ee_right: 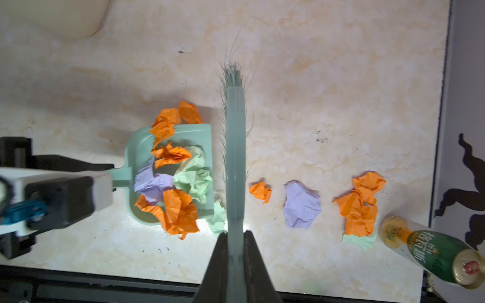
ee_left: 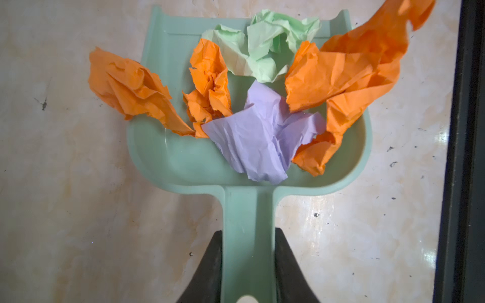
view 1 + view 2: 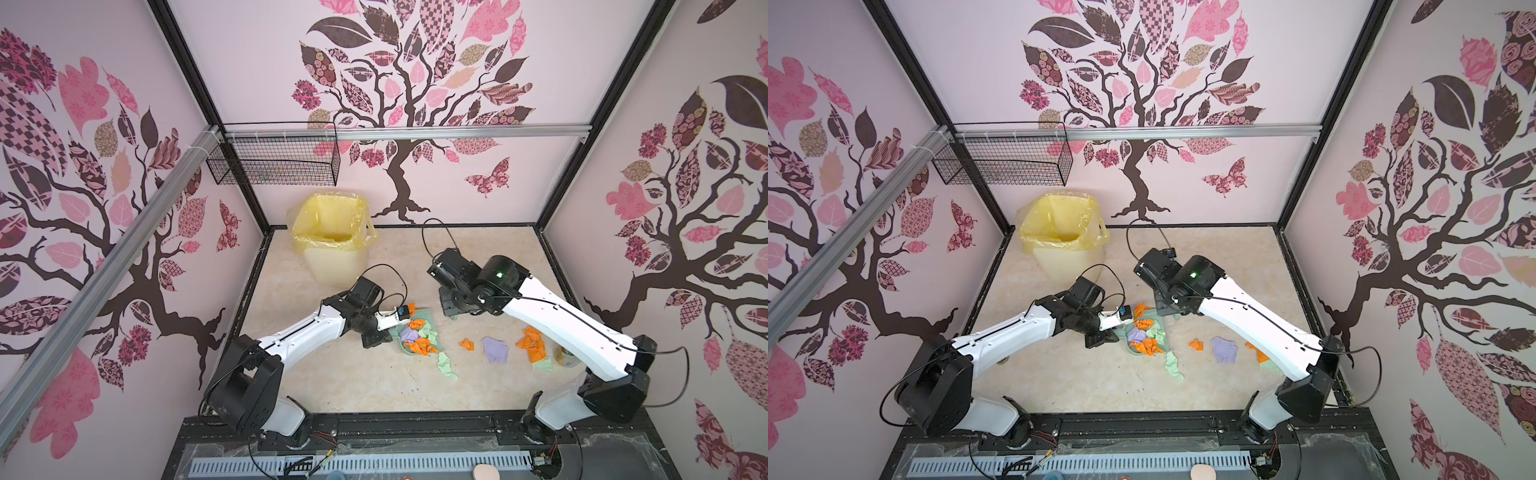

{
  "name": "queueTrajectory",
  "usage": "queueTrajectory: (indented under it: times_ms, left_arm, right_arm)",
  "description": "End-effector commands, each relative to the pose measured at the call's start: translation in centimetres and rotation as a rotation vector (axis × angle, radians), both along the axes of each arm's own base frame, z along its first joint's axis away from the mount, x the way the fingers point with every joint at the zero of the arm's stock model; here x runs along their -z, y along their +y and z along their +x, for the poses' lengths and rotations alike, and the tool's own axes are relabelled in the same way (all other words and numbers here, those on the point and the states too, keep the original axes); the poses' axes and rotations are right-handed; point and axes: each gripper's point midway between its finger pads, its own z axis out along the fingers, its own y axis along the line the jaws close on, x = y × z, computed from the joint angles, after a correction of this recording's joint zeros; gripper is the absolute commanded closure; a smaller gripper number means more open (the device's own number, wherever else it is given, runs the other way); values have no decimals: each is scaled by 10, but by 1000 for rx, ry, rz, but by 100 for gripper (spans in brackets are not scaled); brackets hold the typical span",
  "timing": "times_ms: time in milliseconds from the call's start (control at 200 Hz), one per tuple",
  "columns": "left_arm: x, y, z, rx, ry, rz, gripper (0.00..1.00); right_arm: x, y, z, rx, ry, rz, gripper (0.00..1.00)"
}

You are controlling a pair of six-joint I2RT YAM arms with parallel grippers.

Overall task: Sweep away the paper scraps from the table
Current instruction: 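Lift the full dustpan with the left gripper while the right withdraws the broom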

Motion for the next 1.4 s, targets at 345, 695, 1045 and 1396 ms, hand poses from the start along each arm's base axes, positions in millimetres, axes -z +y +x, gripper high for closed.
queueTrajectory:
  times_ms: [345,695,1045,1396]
  left_arm:
    - [-86,27,-16,54,-31,-37,100]
    - [-152,65,-41,96,-49,2,100]
    - [-213,91,-20,45,-14,-70,100]
    - [-247,139,48,-91,-61,-85,100]
  right_arm:
    - [21,-61,-17,74,3,-53,100]
    - [44,-53,-11,39,27,-55,100]
    - [57,-52,-11,17,39,-61,100]
    - [64,-51,-8,5,47,-56,100]
